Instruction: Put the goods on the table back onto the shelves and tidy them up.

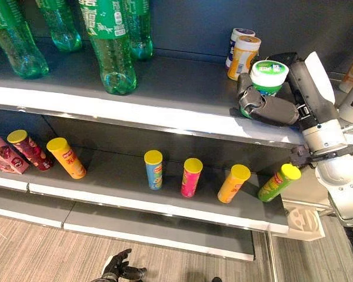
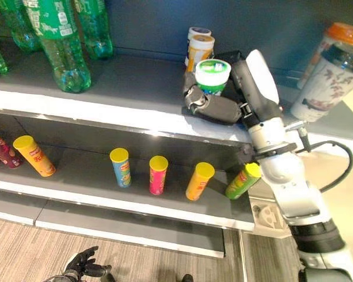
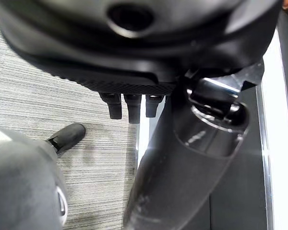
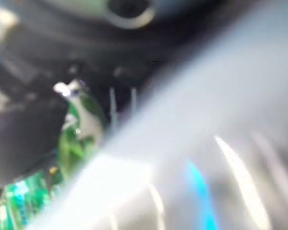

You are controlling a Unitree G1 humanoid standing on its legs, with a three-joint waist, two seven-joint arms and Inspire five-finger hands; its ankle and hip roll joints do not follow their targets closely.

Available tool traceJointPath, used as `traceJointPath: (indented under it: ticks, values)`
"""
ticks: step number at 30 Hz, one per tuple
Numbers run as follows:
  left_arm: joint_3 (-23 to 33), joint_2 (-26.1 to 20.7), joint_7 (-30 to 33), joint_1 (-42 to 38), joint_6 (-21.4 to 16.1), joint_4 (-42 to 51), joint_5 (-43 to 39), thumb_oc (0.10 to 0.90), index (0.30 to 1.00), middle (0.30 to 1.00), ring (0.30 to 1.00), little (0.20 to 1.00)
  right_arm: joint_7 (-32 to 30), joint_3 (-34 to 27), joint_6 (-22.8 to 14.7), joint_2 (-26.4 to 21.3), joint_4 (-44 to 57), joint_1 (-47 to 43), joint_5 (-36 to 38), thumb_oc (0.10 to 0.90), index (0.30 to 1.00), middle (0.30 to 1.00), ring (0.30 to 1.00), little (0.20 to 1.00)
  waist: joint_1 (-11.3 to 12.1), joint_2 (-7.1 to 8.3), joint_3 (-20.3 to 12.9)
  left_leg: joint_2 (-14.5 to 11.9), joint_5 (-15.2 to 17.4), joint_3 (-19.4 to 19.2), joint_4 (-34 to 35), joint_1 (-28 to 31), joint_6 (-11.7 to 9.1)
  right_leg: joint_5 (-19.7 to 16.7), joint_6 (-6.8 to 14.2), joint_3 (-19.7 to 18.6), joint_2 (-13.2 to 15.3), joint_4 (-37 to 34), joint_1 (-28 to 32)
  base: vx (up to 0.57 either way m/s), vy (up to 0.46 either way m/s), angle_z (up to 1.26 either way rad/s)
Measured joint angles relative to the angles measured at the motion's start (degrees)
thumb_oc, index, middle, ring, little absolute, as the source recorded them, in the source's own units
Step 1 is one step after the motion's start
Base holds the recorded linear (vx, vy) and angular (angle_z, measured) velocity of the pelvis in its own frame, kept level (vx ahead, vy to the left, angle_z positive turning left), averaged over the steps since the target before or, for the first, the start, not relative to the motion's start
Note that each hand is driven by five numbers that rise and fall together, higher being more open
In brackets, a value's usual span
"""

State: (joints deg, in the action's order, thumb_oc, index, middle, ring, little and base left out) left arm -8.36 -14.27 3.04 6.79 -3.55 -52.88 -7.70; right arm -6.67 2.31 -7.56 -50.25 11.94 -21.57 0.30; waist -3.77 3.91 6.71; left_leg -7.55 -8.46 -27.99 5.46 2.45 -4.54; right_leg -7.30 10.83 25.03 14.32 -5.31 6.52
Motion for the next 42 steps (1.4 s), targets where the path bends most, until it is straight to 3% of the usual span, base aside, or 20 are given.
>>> traceJointPath:
  ticks: [20, 21, 22, 23, 24, 42]
  values:
    - [-0.42, 0.64, -0.09, 1.47, 0.08, 0.04, 0.70, 0.800, 0.900, 0.900, 0.900, 0.900, -1.16, 2.76, 1.03, -0.02, -2.81, -2.32, 0.00, 0.400, 0.300, 0.300, 0.300, 0.300, -0.14, -0.85, -1.32, -0.01, -0.50, 1.35, 0.02, -0.88, -0.08, 0.36, 0.41, 1.10, -0.07, -0.01, 0.09, 0.00, -0.002, 0.02]
    - [-0.42, 0.65, -0.09, 1.48, 0.08, 0.04, 0.70, 0.800, 0.900, 0.900, 0.900, 0.900, -1.16, 2.94, 1.02, -0.02, -2.95, -2.33, 0.00, 0.482, 0.422, 0.422, 0.422, 0.422, -0.12, -0.82, -1.41, 0.00, -0.50, 1.41, 0.03, -0.94, -0.08, 0.36, 0.41, 1.15, -0.07, -0.01, 0.09, 0.00, 0.003, 0.04]
    - [-0.42, 0.68, -0.09, 1.47, 0.08, 0.04, 0.71, 0.800, 0.900, 0.900, 0.900, 0.900, -1.15, 3.10, 1.02, -0.02, -3.21, -2.33, 0.00, 0.482, 0.422, 0.422, 0.422, 0.422, -0.08, -0.74, -1.54, 0.02, -0.51, 1.54, 0.03, -0.99, -0.10, 0.37, 0.42, 1.28, -0.07, -0.01, 0.12, 0.00, 0.004, 0.05]
    - [-0.42, 0.67, -0.09, 1.48, 0.08, 0.03, 0.71, 0.800, 0.900, 0.900, 0.900, 0.900, -1.15, 3.34, 0.98, -0.02, -3.56, -2.36, 0.01, 0.616, 0.625, 0.625, 0.625, 0.625, -0.05, -0.61, -1.72, 0.03, -0.52, 1.64, 0.03, -1.05, -0.11, 0.38, 0.43, 1.35, -0.07, -0.01, 0.12, 0.00, 0.005, 0.05]
    - [-0.40, 0.63, -0.08, 1.50, 0.08, 0.00, 0.70, 0.800, 0.900, 0.900, 0.900, 0.900, -1.11, 3.99, 1.00, -0.02, -4.63, -2.45, 0.01, 0.800, 0.900, 0.900, 0.900, 0.900, 0.01, -0.16, -2.23, 0.04, -0.52, 1.69, 0.03, -1.13, -0.11, 0.39, 0.45, 1.40, -0.06, -0.01, 0.10, 0.00, 0.008, 0.03]
    - [-0.38, 0.64, -0.08, 1.51, 0.08, -0.01, 0.73, 0.800, 0.900, 0.900, 0.900, 0.900, -1.06, 4.22, 1.48, -0.02, -4.82, -2.44, 0.08, 0.800, 0.900, 0.900, 0.900, 0.900, 0.01, 0.22, -2.55, 0.02, -0.54, 1.78, 0.04, -1.30, -0.14, 0.42, 0.49, 1.43, -0.03, -0.02, -0.04, 0.00, 0.000, 0.00]
